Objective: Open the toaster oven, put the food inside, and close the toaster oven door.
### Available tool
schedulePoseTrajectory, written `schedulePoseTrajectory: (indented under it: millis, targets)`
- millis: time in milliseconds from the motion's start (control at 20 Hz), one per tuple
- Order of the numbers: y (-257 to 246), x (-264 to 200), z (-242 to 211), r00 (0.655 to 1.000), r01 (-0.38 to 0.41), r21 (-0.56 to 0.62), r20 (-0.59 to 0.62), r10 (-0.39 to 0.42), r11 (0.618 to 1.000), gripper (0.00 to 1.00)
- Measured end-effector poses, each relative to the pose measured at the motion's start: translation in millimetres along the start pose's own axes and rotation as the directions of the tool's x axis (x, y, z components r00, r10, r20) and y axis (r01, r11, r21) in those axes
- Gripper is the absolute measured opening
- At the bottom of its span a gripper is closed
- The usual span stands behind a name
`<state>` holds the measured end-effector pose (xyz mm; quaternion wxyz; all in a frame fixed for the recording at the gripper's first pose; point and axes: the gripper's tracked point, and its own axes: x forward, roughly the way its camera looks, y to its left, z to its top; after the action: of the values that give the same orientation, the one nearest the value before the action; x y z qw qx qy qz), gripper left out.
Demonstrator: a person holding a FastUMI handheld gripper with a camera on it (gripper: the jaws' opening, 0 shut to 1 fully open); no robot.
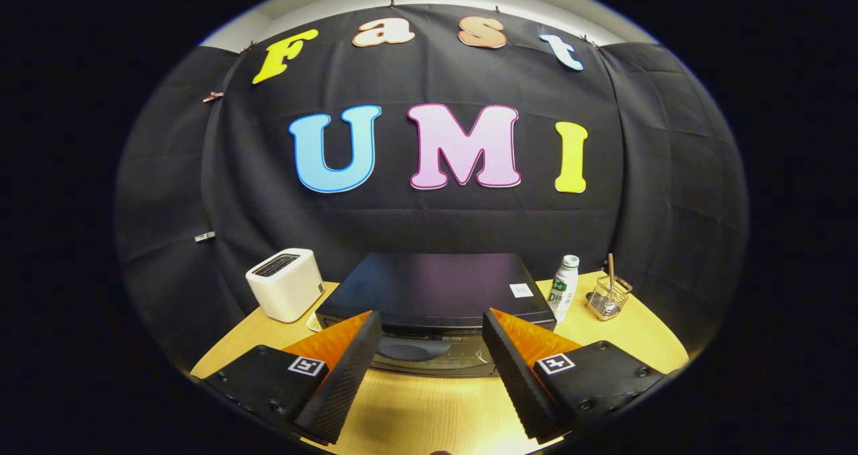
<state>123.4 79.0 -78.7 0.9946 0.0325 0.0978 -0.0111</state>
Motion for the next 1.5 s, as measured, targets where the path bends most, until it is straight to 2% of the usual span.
schedulePoseTrajectory:
  millis: [350, 650, 850, 1050, 1500]
  targets:
    - [19.6, 54.4, -38.3, 0.998, 0.039, -0.005, -0.053, -0.039, 0.999, 0.99]
    - [18.0, 78.6, -70.3, 0.991, 0.085, -0.026, -0.098, -0.087, 0.996, 0.99]
    - [15.3, 78.3, -69.8, 0.992, 0.096, -0.025, -0.083, -0.098, 0.995, 0.99]
    - [19.6, 75.2, -74.2, 0.991, 0.072, -0.030, -0.111, -0.075, 0.997, 1.00]
    - [22.1, 34.4, -99.0, 0.985, 0.052, -0.064, -0.161, -0.061, 0.997, 0.98]
